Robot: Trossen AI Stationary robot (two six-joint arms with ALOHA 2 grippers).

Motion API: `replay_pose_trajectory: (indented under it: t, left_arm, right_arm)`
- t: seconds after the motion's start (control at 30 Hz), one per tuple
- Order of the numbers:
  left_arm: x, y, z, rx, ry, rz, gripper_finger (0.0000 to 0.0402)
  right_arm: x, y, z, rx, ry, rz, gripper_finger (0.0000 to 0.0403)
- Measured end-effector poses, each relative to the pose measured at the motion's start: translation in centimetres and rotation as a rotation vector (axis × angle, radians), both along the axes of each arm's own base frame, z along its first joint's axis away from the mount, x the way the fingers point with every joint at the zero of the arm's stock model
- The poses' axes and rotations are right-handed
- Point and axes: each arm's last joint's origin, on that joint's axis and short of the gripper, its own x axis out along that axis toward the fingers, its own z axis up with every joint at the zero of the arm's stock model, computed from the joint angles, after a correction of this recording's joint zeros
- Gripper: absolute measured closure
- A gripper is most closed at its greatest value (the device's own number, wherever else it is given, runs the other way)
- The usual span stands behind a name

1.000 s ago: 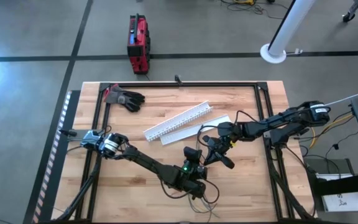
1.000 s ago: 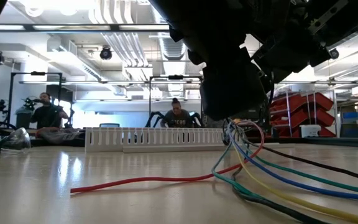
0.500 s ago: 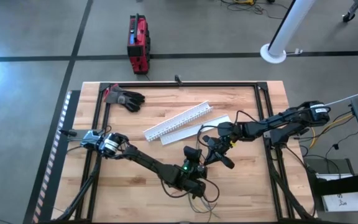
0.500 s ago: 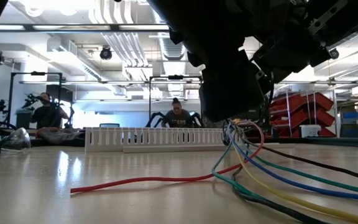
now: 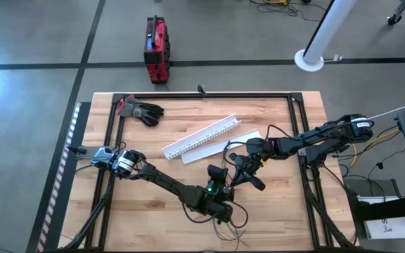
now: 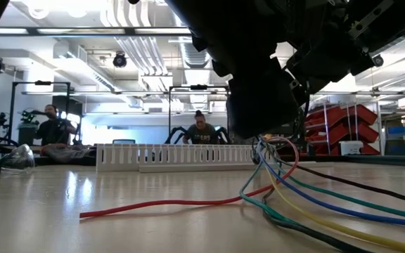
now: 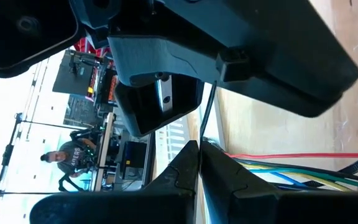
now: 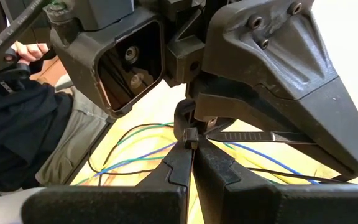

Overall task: Ziptie cables
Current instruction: Insert the pointed tail of the zip tie through the locking head to form a loop

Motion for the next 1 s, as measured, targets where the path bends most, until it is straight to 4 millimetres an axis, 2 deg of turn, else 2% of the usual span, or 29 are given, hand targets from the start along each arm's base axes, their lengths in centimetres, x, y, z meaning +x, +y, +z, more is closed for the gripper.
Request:
replay_pose_trajectory:
  t: [1.0]
  left_arm:
    - [0.20,-0.27,0.32,0.010,0.000,-0.016,0.0402]
  right_arm:
    - [0.00,0.01,0.01,0.000,-0.001,0.000,0.0403]
